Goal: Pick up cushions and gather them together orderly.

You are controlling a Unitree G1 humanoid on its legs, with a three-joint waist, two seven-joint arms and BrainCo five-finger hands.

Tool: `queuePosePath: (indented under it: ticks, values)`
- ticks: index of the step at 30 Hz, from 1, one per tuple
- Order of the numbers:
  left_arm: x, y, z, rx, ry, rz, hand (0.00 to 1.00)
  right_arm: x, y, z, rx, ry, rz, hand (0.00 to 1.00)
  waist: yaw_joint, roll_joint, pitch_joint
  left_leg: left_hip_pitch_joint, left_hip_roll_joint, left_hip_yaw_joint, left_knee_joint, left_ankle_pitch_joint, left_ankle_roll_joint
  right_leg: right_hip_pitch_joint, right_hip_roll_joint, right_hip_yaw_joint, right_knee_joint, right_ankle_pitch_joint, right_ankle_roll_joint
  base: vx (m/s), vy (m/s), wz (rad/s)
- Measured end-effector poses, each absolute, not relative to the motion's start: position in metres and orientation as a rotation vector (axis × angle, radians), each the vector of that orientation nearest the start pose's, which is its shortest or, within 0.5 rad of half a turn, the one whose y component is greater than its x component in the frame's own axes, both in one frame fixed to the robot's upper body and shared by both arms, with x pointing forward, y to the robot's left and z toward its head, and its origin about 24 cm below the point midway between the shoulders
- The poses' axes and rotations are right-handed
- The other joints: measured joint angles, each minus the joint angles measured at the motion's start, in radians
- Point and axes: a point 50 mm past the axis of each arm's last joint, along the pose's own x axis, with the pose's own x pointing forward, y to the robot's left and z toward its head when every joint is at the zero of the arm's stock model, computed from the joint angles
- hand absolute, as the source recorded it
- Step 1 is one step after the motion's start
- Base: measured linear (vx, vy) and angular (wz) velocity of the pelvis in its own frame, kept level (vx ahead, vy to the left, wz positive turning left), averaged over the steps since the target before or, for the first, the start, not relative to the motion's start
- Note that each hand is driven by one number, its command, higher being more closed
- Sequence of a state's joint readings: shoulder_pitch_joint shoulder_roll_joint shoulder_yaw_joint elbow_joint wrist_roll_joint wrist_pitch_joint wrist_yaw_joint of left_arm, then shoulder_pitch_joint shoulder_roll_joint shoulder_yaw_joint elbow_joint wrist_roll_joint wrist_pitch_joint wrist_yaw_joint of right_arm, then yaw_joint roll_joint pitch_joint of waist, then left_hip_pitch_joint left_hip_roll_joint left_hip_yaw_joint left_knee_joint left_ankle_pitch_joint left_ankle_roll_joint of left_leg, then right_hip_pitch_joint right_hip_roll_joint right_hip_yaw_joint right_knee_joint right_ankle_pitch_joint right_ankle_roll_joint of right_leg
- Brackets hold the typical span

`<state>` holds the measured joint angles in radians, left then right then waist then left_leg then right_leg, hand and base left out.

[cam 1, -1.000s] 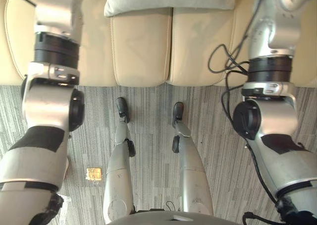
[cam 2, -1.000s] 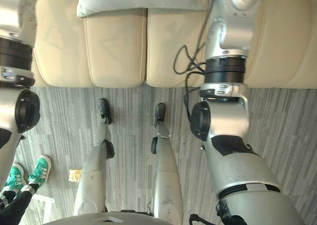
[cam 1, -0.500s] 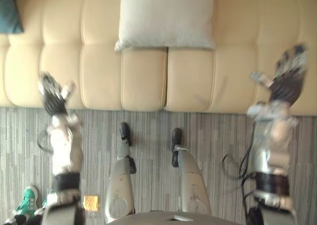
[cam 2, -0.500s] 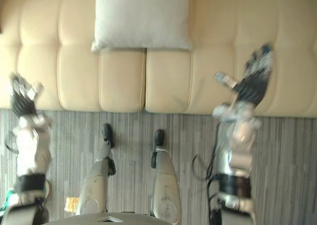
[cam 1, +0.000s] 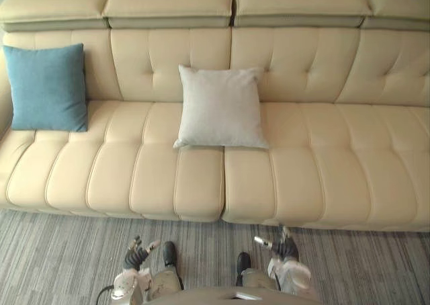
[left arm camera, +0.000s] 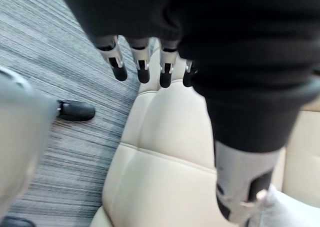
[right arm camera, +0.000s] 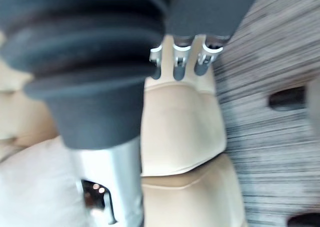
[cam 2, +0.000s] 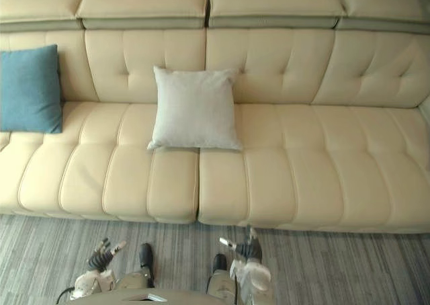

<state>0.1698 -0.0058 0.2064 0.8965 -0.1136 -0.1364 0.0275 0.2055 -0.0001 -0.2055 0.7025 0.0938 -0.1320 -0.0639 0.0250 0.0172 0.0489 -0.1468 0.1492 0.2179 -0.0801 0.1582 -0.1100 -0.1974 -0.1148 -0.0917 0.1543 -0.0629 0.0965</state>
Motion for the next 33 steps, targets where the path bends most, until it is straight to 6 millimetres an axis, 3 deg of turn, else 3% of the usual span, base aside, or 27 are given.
queuePosePath:
  ticks: [6, 12, 13, 14, 15, 16, 17, 18, 19, 20, 21, 23, 24, 26, 31, 32, 33]
  values:
    - [0.088, 0.197, -0.156, -0.144, 0.970, 0.367, 0.00, 0.097, -0.210, -0.146, 0.123, 0.907, -0.428, 0.00, -0.004, -0.018, -0.006, 0.091, -0.011, 0.026, -0.005, -0.022, -0.007, 0.093, -0.002, 0.047, -0.061, 0.031, 0.005, 0.04, 0.022, -0.18]
    - [0.101, 0.201, -0.153, -0.137, 0.940, 0.370, 0.00, 0.117, -0.202, -0.141, 0.141, 0.856, -0.403, 0.00, -0.001, -0.051, 0.036, 0.125, -0.015, 0.083, 0.002, -0.034, 0.001, 0.086, -0.004, 0.087, -0.028, 0.056, 0.008, -0.02, 0.018, -0.26]
    - [0.108, 0.203, -0.150, -0.133, 0.921, 0.370, 0.00, 0.119, -0.199, -0.140, 0.142, 0.851, -0.392, 0.00, 0.002, -0.072, 0.049, 0.108, -0.017, 0.084, 0.042, -0.050, 0.011, 0.077, -0.010, 0.085, -0.024, 0.062, -0.001, -0.10, 0.013, -0.04]
    - [0.109, 0.203, -0.150, -0.132, 0.917, 0.371, 0.00, 0.119, -0.197, -0.140, 0.139, 0.852, -0.380, 0.00, 0.008, -0.072, 0.051, 0.101, -0.015, 0.085, 0.052, -0.053, 0.015, 0.081, -0.011, 0.085, -0.047, 0.058, -0.027, -0.11, 0.006, -0.08]
    - [0.109, 0.200, -0.150, -0.141, 0.917, 0.369, 0.00, 0.125, -0.200, -0.138, 0.126, 0.837, -0.375, 0.00, 0.011, -0.049, 0.053, 0.088, 0.012, 0.088, 0.060, -0.054, 0.022, 0.092, -0.009, 0.031, -0.041, 0.020, -0.094, -0.13, 0.007, -0.15]
    - [0.108, 0.199, -0.150, -0.151, 0.915, 0.377, 0.00, 0.128, -0.199, -0.137, 0.126, 0.829, -0.367, 0.00, 0.010, -0.033, 0.065, 0.077, 0.028, 0.091, 0.072, -0.049, 0.032, 0.015, -0.043, -0.027, 0.240, -0.071, -0.089, -0.13, -0.007, -0.05]
    - [0.107, 0.200, -0.150, -0.149, 0.919, 0.378, 0.00, 0.128, -0.196, -0.137, 0.129, 0.831, -0.361, 0.00, 0.007, -0.037, 0.064, 0.078, 0.027, 0.087, 0.081, -0.050, 0.034, 0.004, -0.055, -0.035, 0.337, -0.096, -0.080, -0.10, -0.060, 0.11]
    - [0.103, 0.203, -0.151, -0.142, 0.928, 0.390, 0.00, 0.124, -0.193, -0.140, 0.136, 0.848, -0.359, 0.00, 0.008, -0.054, 0.053, 0.077, 0.016, 0.082, 0.085, -0.048, 0.034, 0.009, -0.082, -0.053, 0.490, -0.129, -0.069, -0.07, -0.098, 0.26]
    - [0.099, 0.207, -0.151, -0.137, 0.935, 0.404, 0.00, 0.122, -0.191, -0.141, 0.139, 0.859, -0.356, 0.00, 0.011, -0.073, 0.041, 0.077, 0.005, 0.081, 0.087, -0.044, 0.031, 0.026, -0.099, -0.061, 0.538, -0.125, -0.063, -0.07, -0.156, 0.15]
    - [0.098, 0.213, -0.150, -0.127, 0.928, 0.426, 0.00, 0.121, -0.191, -0.142, 0.139, 0.864, -0.356, 0.00, 0.019, -0.091, 0.031, 0.072, -0.011, 0.083, 0.096, -0.043, 0.021, 0.036, -0.102, -0.062, 0.492, -0.151, -0.020, -0.05, -0.136, -0.21]
    - [0.102, 0.211, -0.150, -0.138, 0.926, 0.432, 0.00, 0.129, -0.193, -0.139, 0.132, 0.845, -0.351, 0.00, 0.037, -0.098, 0.018, 0.046, -0.004, 0.079, 0.097, -0.047, 0.017, 0.043, -0.069, -0.057, 0.401, -0.164, -0.002, -0.05, -0.129, -0.51]
    - [0.105, 0.201, -0.151, -0.160, 0.931, 0.416, 0.00, 0.149, -0.202, -0.131, 0.087, 0.797, -0.328, 0.00, 0.054, -0.050, 0.022, -0.034, 0.013, 0.060, 0.119, -0.016, 0.019, 0.060, -0.030, -0.058, 0.193, -0.165, 0.002, -0.11, -0.072, -0.73]
    - [0.107, 0.197, -0.152, -0.162, 0.935, 0.405, 0.00, 0.151, -0.205, -0.130, 0.075, 0.792, -0.325, 0.00, 0.048, -0.024, 0.028, -0.044, 0.023, 0.056, 0.122, -0.009, 0.021, 0.062, -0.018, -0.063, 0.176, -0.146, -0.002, -0.18, -0.023, -0.30]
    - [0.109, 0.193, -0.152, -0.149, 0.940, 0.376, 0.00, 0.142, -0.207, -0.133, 0.069, 0.820, -0.337, 0.00, 0.029, -0.006, 0.052, -0.033, 0.026, 0.052, 0.106, 0.004, 0.026, 0.091, -0.013, -0.080, 0.136, -0.123, 0.004, -0.18, 0.038, 0.19]
    - [0.112, 0.194, -0.150, -0.136, 0.925, 0.386, 0.00, 0.135, -0.203, -0.136, 0.074, 0.840, -0.334, 0.00, 0.028, -0.024, 0.071, -0.011, 0.019, 0.069, 0.094, -0.007, 0.009, 0.089, -0.020, -0.058, 0.134, -0.116, -0.003, -0.13, 0.056, -0.09]
    - [0.113, 0.193, -0.150, -0.138, 0.924, 0.384, 0.00, 0.134, -0.203, -0.136, 0.075, 0.839, -0.336, 0.00, 0.027, -0.031, 0.069, -0.010, 0.012, 0.078, 0.099, -0.045, -0.015, 0.084, -0.028, -0.047, 0.127, -0.109, -0.014, -0.06, 0.104, -0.51]
    - [0.119, 0.198, -0.147, -0.141, 0.900, 0.398, 0.00, 0.132, -0.201, -0.137, 0.091, 0.841, -0.344, 0.00, 0.034, -0.059, 0.075, -0.038, 0.001, 0.068, 0.251, -0.085, 0.027, 0.070, -0.060, -0.009, 0.124, -0.098, -0.013, -0.04, 0.108, -0.65]
